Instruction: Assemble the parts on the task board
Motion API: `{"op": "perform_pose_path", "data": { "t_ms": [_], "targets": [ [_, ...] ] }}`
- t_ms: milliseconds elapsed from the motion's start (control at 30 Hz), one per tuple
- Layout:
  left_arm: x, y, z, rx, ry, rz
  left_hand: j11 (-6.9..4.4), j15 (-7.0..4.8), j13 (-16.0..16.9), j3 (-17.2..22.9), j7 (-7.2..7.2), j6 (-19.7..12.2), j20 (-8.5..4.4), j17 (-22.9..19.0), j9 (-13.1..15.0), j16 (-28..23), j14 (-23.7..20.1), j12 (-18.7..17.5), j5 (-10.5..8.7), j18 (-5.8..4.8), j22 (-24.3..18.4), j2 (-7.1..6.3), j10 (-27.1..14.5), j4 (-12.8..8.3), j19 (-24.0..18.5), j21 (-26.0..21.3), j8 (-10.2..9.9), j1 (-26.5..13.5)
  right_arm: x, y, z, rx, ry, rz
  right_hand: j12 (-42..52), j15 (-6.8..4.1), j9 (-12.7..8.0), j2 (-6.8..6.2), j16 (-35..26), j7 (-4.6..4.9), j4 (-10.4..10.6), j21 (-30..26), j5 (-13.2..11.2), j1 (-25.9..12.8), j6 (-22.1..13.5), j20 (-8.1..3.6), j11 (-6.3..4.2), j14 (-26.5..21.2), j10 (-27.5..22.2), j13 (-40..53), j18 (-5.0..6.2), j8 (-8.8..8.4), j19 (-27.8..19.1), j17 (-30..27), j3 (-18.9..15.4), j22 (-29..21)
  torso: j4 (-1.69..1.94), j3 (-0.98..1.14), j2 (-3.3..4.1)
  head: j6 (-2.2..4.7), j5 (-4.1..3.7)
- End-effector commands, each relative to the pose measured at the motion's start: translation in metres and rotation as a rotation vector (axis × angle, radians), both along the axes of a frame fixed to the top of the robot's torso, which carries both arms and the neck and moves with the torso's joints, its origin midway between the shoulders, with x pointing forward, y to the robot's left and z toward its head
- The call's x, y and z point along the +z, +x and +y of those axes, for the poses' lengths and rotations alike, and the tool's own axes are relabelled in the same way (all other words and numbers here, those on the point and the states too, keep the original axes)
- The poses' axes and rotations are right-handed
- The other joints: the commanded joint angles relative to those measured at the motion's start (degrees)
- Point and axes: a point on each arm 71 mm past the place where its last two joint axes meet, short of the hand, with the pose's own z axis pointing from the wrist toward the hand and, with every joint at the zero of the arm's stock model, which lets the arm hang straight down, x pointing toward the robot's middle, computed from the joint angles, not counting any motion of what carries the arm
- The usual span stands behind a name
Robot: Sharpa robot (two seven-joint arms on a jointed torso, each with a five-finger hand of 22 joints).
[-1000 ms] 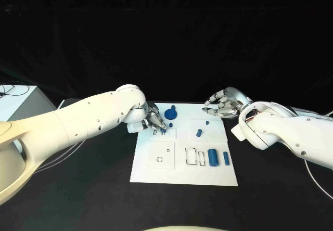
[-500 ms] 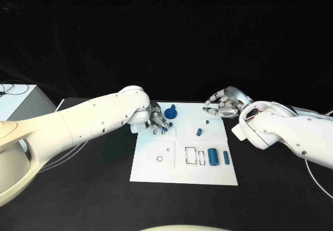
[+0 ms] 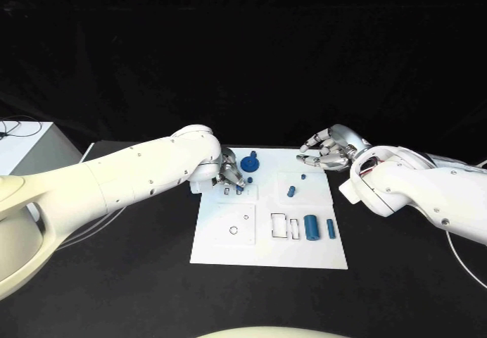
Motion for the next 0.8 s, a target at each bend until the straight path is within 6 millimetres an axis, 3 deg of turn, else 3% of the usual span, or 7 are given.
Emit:
{"op": "perform_pose_path", "data": {
  "t_ms": [33,800],
  "targets": [
    [-0.0006,-0.0015,-0.0004,-0.031,0.035,0.005,-0.02,-0.45,-0.16,9.59,-1.28,1.65,0.06,15.10,15.06,0.19,6.06,0.00,0.36,-0.58,0.01,0.28,0.27,-10.02,0.50,0.38,0.13,-0.02,-0.0002,-0.0005,0.0011,0.016,-0.009,-0.001,-0.24,0.20,0.05,0.00,-0.24,0.18,0.05,-0.27,0.29,-0.42,-0.36,0.05,0.20,5.60,3.58,13.18,0.31,0.30,3.81,13.60,-0.11,10.42,0.03,-0.01,-0.03,-0.07,0.06],
    [-0.0057,-0.0033,0.0005,-0.030,0.041,0.010,-0.03,-0.47,-0.30,9.68,-1.28,1.70,0.05,15.10,15.07,0.19,6.06,-0.09,0.41,-0.58,0.00,0.31,0.22,-10.10,0.50,0.38,0.11,-0.01,-0.0002,-0.0006,0.0015,0.017,-0.009,-0.001,-0.24,0.20,0.05,0.00,-0.24,0.18,0.05,-0.27,0.29,-0.42,-0.36,0.05,0.20,5.60,3.58,13.18,0.31,0.30,3.81,13.60,-0.11,10.42,0.05,-0.02,-0.02,-0.25,-0.04]
  ]
}}
